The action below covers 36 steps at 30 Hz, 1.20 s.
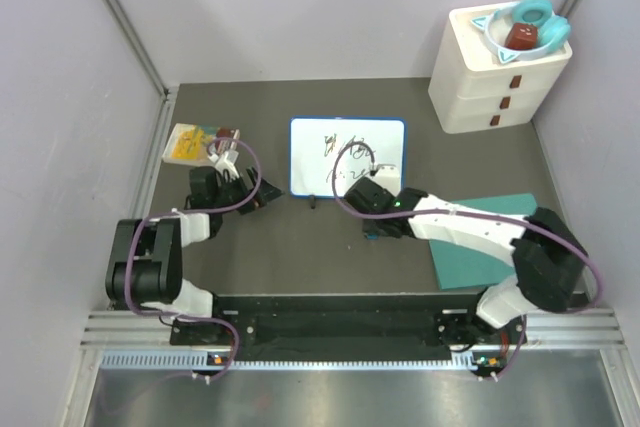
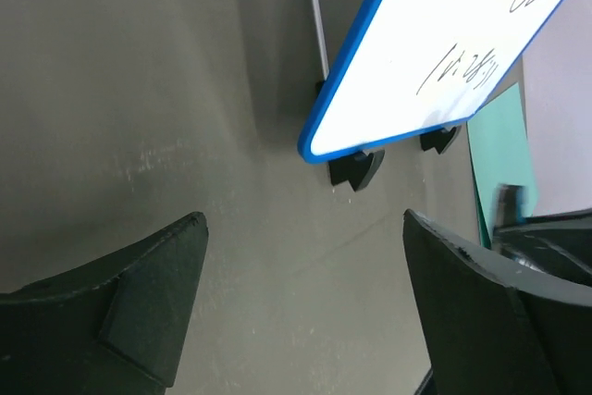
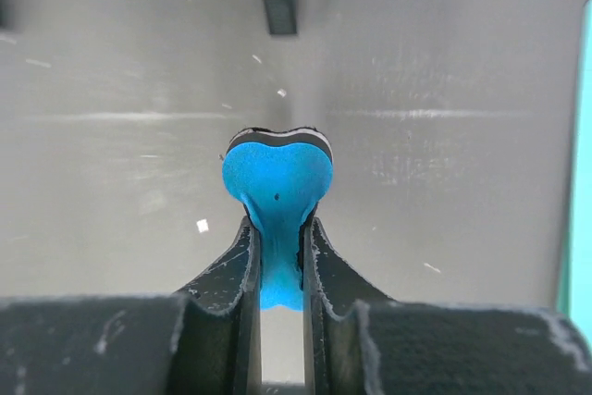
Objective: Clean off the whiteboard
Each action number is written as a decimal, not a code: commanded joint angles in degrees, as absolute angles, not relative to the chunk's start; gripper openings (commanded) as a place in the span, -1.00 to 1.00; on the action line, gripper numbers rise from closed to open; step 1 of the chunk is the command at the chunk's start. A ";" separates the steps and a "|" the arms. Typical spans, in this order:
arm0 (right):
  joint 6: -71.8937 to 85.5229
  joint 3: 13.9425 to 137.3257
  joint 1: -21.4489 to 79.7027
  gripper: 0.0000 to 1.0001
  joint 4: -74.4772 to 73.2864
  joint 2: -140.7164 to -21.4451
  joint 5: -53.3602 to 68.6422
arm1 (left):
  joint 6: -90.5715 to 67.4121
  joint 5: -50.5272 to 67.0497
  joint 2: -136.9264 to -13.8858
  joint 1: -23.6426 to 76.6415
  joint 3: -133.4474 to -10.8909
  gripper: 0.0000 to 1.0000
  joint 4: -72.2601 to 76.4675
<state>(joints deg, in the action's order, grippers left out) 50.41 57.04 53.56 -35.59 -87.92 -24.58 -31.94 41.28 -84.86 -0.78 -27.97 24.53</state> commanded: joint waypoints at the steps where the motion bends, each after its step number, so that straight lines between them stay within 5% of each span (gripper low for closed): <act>1: 48.16 57.22 52.83 -1.00 -35.78 -79.64 -28.04 | -35.15 45.52 -89.55 -0.79 -30.40 0.75 40.06; 10: 45.79 56.25 50.63 -1.00 -31.82 -76.55 -26.72 | -46.84 50.45 -106.42 2.81 -31.82 0.37 64.23; 23: 43.51 56.78 48.96 -1.00 -27.34 -79.63 -25.23 | -49.22 47.82 -113.55 6.24 -34.45 -0.01 68.92; 31: 42.45 57.83 46.67 -1.00 -23.13 -82.70 -25.75 | -48.78 47.72 -114.35 6.33 -34.81 -0.48 68.12; 36: 40.61 59.85 45.62 -1.00 -20.66 -84.72 -27.07 | -49.04 46.67 -113.12 6.33 -31.73 -0.48 69.44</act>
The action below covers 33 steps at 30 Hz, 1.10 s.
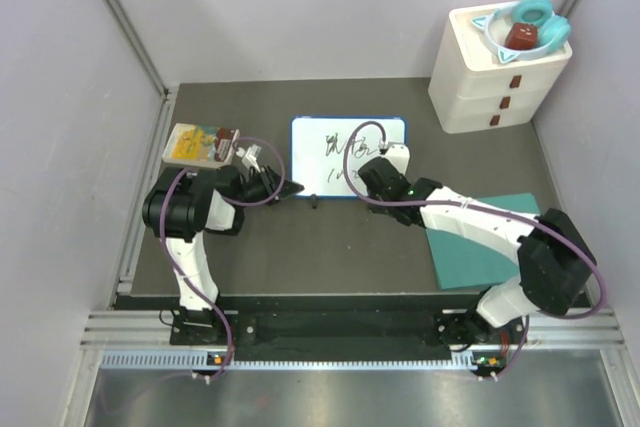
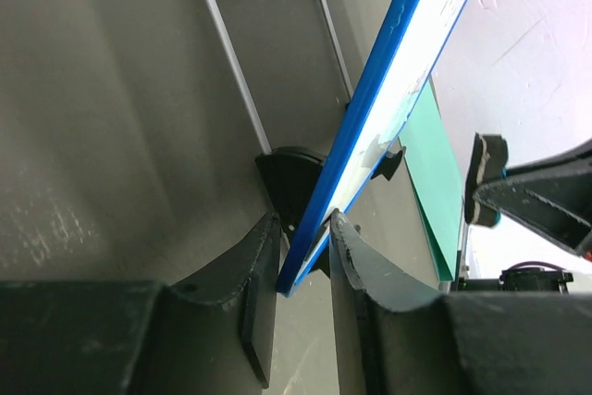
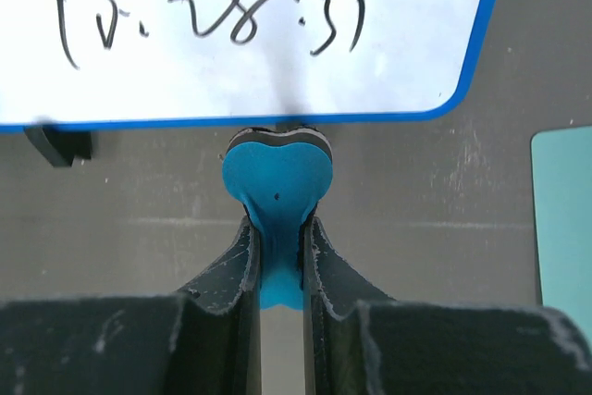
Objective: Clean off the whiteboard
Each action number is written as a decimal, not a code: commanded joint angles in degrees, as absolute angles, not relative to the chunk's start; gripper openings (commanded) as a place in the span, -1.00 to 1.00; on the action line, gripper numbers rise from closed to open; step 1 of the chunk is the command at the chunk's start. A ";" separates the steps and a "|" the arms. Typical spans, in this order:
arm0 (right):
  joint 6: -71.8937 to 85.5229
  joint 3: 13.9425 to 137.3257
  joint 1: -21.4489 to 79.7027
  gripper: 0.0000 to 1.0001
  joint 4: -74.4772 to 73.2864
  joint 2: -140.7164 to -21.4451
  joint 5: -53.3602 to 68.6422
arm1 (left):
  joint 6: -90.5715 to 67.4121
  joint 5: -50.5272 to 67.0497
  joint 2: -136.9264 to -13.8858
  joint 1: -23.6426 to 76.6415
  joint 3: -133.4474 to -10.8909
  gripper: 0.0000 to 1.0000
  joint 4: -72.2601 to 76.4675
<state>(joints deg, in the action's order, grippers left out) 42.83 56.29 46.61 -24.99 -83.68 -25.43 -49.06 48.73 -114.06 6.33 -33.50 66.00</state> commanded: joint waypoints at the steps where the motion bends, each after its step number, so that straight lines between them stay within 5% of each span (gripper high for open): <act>1: 40.26 60.29 45.62 -1.00 -20.31 -85.16 -27.33 | -48.96 46.58 -113.12 6.33 -31.47 -0.48 69.26; 33: 30.93 80.76 53.61 -1.00 -4.74 -111.52 -32.96 | -47.64 43.16 -114.44 8.70 -26.46 -0.76 68.47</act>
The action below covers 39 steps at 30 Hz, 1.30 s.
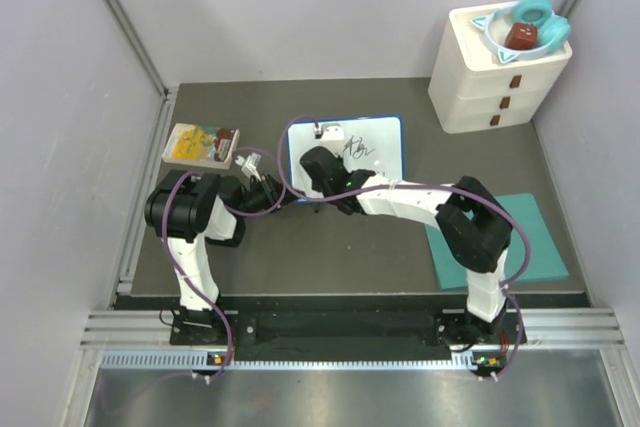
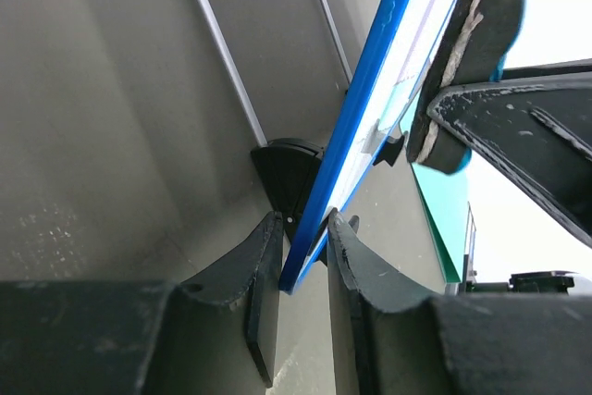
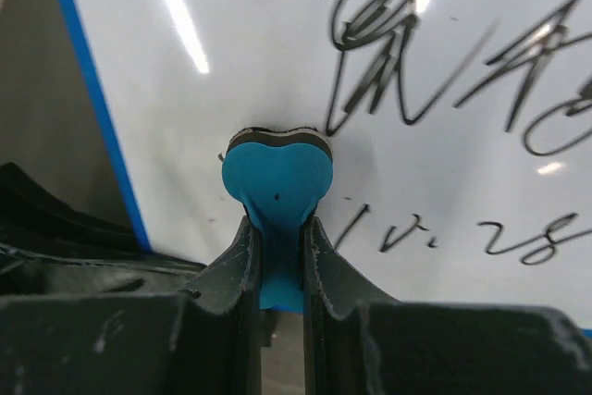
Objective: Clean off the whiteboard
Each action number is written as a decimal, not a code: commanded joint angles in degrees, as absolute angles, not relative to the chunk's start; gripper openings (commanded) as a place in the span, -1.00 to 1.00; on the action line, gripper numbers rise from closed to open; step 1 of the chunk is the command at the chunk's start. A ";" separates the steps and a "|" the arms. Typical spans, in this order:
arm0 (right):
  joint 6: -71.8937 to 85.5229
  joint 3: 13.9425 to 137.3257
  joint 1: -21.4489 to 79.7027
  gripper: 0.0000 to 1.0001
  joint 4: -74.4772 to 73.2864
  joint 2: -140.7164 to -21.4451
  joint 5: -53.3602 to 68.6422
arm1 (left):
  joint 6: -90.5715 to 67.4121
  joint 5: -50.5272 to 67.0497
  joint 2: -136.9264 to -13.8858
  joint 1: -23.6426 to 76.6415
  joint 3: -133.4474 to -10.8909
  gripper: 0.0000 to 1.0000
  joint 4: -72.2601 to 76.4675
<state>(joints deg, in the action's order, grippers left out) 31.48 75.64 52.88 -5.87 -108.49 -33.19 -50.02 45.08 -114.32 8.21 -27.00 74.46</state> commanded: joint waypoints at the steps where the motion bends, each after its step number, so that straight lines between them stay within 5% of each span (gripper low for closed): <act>1: 31.02 81.90 53.61 -1.00 -5.18 -112.06 -32.87 | -47.55 42.98 -114.35 8.70 -26.46 -0.77 67.94; 28: 49.12 69.26 39.38 -1.00 -23.02 -105.21 -39.82 | -45.88 41.84 -113.47 8.88 -26.54 -0.86 64.95; 39: 52.20 62.32 35.07 -1.00 -18.46 -102.39 -34.11 | -45.09 41.92 -113.29 8.79 -26.90 -0.86 63.72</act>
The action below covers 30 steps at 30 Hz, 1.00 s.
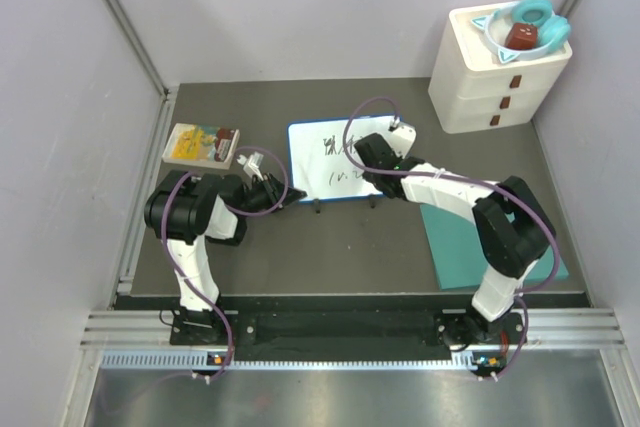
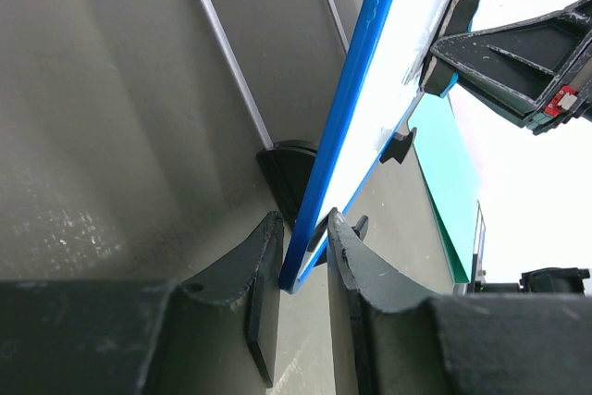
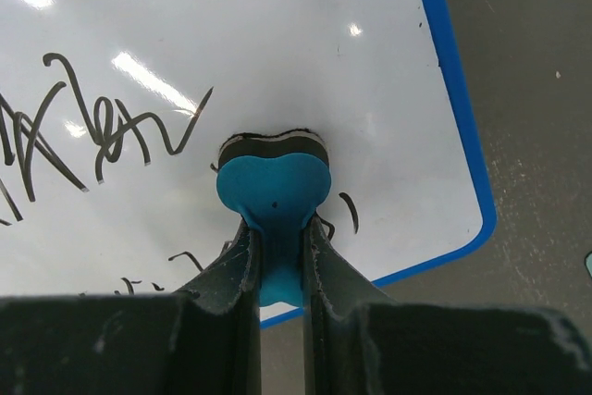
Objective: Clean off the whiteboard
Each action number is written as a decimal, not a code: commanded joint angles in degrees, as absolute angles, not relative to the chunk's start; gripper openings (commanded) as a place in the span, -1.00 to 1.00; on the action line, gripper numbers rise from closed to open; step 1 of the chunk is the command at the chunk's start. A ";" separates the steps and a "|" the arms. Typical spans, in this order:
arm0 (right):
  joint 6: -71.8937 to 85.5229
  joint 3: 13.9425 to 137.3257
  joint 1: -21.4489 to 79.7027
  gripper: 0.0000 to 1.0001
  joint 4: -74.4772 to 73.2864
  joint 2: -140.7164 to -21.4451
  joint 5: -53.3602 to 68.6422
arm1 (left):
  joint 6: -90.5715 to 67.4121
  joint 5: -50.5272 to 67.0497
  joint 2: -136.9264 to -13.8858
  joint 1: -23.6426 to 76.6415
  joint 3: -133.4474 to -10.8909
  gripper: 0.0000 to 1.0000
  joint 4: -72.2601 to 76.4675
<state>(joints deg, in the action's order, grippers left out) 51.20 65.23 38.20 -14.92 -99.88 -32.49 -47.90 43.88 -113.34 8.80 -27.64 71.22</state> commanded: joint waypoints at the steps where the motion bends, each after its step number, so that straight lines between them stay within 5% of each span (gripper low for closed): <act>1: 52.29 62.05 35.07 -1.00 -17.67 -102.57 -33.75 | -45.09 41.92 -113.29 8.88 -26.89 -0.86 63.81; 30: 50.19 74.27 53.88 -1.00 -12.57 -111.45 -33.31 | -43.95 41.22 -112.59 9.58 -27.16 -0.88 62.14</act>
<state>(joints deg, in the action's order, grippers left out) 51.62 71.85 54.24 -13.06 -109.82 -35.68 -46.50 43.81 -112.97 8.88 -27.66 70.24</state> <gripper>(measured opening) 0.121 0.279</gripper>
